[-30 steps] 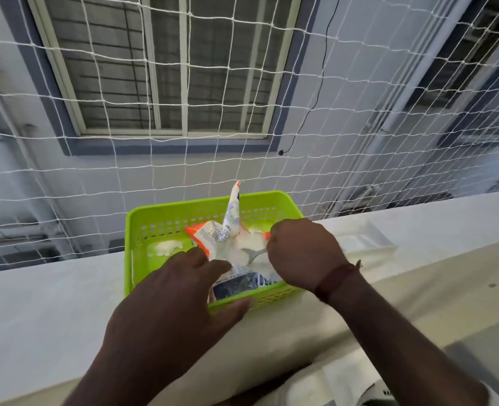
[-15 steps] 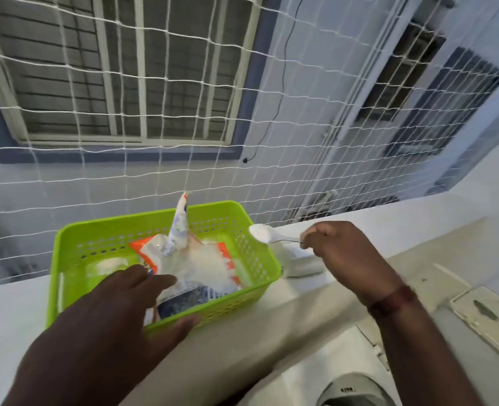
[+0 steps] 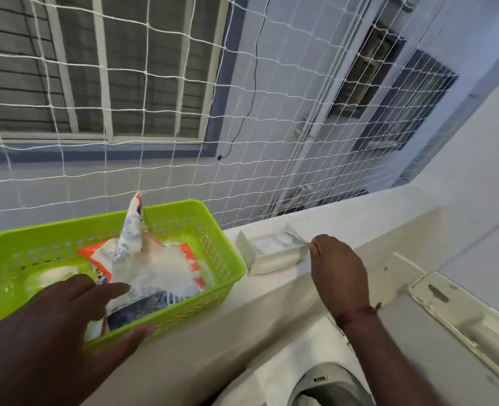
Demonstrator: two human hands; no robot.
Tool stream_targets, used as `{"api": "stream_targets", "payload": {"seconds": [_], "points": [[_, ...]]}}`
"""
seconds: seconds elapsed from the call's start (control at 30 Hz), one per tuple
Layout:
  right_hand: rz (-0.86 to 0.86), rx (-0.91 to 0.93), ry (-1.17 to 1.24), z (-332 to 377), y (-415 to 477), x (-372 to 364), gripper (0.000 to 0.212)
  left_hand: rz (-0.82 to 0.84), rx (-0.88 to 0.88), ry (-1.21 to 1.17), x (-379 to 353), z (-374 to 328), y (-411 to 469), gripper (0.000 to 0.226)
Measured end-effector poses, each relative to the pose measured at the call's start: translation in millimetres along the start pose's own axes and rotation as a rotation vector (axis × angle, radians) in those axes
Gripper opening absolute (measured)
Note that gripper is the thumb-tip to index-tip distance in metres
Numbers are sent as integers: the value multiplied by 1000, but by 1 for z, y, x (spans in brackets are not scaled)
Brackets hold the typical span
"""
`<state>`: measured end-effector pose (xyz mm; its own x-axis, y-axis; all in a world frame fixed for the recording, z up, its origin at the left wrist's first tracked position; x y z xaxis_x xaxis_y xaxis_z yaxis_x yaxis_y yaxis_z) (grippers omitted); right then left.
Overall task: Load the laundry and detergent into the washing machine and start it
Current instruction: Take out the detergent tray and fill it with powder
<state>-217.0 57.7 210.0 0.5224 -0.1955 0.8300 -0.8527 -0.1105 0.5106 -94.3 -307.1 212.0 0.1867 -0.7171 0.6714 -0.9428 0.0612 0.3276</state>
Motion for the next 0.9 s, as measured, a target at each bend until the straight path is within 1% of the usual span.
{"api": "stream_targets", "payload": {"seconds": [0.07,0.17,0.23,0.27,0.3,0.33,0.4,0.43,0.5,0.53,0.57,0.63,0.73,0.77,0.83,0.9], "points": [[-47,27,-33,0,-2,-4,25,9,8,-12,0,0,0,55],[-189,50,-7,-1,-8,-1,20,8,-5,-29,1,-3,0,54],[-266,103,12,1,-13,1,19,-6,-37,14,4,-7,0,49],[-262,109,33,4,-15,3,18,0,-42,49,6,-10,0,47],[-225,77,95,6,-15,6,17,15,-30,85,6,-12,-1,51],[-152,-4,219,10,-14,11,17,26,-12,120,6,-14,-2,57],[50,-225,554,19,-10,23,18,33,22,188,5,-17,-6,64],[124,-298,711,25,-8,32,18,41,42,211,5,-18,-8,66],[218,-326,956,41,-3,54,18,42,69,224,3,-20,-12,67],[263,-291,1028,51,0,66,17,36,78,231,3,-21,-13,66],[307,-223,1049,62,3,78,17,32,81,234,3,-23,-13,66],[367,-40,940,88,7,94,20,32,78,228,3,-27,-14,64],[357,210,574,128,9,100,26,-2,93,190,5,-30,-15,59],[345,266,452,142,8,99,25,-12,95,185,6,-31,-15,56],[318,298,290,164,7,98,17,-18,87,175,6,-33,-15,53],[355,289,234,178,6,95,14,-16,82,166,6,-32,-15,50]]}}
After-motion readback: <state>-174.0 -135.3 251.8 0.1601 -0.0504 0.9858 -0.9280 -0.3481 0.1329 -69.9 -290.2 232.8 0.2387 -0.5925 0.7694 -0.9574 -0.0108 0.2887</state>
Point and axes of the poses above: each hand's wrist, its own y-axis towards the middle knuckle, its own x-axis out of the back of the hand, z = x × y, the point moved 2 cm from there along y, towards the middle knuckle, and after that the axes turned 8 degrees about -y, right-handed, at the moved point
